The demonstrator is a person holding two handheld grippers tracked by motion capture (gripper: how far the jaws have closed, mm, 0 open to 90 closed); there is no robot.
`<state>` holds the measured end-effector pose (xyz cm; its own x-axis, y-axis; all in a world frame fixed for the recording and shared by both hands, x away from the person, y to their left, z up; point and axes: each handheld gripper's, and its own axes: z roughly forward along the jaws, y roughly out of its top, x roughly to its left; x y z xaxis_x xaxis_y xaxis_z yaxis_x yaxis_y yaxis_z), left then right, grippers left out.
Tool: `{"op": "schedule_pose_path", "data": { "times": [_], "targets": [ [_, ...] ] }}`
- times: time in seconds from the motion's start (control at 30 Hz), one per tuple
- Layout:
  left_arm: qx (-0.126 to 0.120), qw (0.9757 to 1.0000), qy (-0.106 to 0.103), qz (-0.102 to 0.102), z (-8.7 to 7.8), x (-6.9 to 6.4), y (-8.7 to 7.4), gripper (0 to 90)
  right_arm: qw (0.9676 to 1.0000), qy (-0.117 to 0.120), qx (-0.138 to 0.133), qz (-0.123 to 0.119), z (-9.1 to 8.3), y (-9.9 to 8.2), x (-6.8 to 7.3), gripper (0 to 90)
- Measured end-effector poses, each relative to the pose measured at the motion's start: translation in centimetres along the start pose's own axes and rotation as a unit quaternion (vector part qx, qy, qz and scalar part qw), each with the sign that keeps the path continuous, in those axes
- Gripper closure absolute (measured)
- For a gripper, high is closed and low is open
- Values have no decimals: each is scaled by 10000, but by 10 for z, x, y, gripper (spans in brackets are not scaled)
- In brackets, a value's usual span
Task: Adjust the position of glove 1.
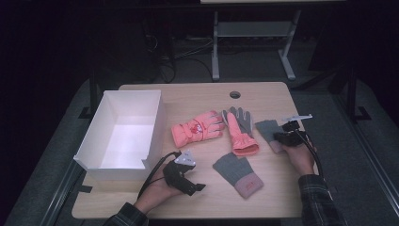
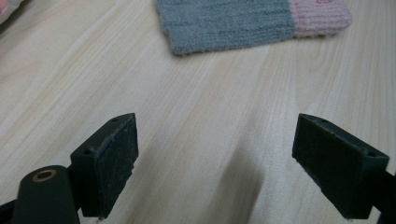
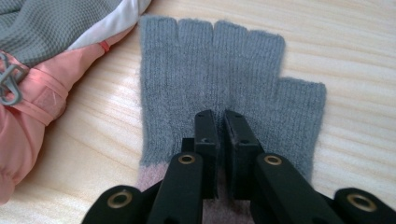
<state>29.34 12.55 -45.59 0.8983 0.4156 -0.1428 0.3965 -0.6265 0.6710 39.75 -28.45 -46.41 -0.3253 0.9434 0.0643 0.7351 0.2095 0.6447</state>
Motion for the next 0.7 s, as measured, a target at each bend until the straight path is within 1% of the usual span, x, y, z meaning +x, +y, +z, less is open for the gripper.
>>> {"op": "schedule_pose_path", "data": {
  "times": [0.03, 0.2, 0.23, 0.3, 0.33, 0.47, 0.5, 0.53, 0.63, 0.67, 0.7],
  "targets": [
    [37, 10000, 6, 43, 0, 1, -1, 140, 10000, 68, -39, 12, -2, 0, -2, 856],
    [35, 10000, 25, 49, -1, 2, -1, 142, 9999, 131, -95, -23, -7, 1, -7, 857],
    [33, 10000, 29, 47, -1, 2, -1, 142, 9997, 179, -138, 36, -12, 0, -9, 857],
    [34, 10000, 26, 28, 0, 2, -1, 142, 9996, 200, -172, 46, -13, 0, -10, 857],
    [36, 10000, 21, 32, 0, 1, -1, 142, 9994, 269, -211, 106, -18, 0, -11, 857],
    [-5, 10000, 24, 6, 1, 1, 0, 142, 9992, 314, -246, 82, -25, 0, -11, 856],
    [2, 10000, 20, 4, 1, 1, 0, 142, 9991, 316, -256, 103, -27, -1, -11, 857],
    [7, 10000, 27, 1, 1, 1, 0, 142, 9990, 348, -266, 49, -31, -1, -10, 857],
    [23, 10000, 25, 20, 0, 1, -1, 142, 9987, 380, -323, 39, -40, 0, -9, 857],
    [58, 10000, 31, 60, 0, 2, -1, 142, 9981, 481, -372, 73, -46, -1, -8, 857],
    [49, 10000, 34, 51, -1, 2, -1, 142, 9981, 481, -372, 73, -46, -1, -8, 857]
  ]
}}
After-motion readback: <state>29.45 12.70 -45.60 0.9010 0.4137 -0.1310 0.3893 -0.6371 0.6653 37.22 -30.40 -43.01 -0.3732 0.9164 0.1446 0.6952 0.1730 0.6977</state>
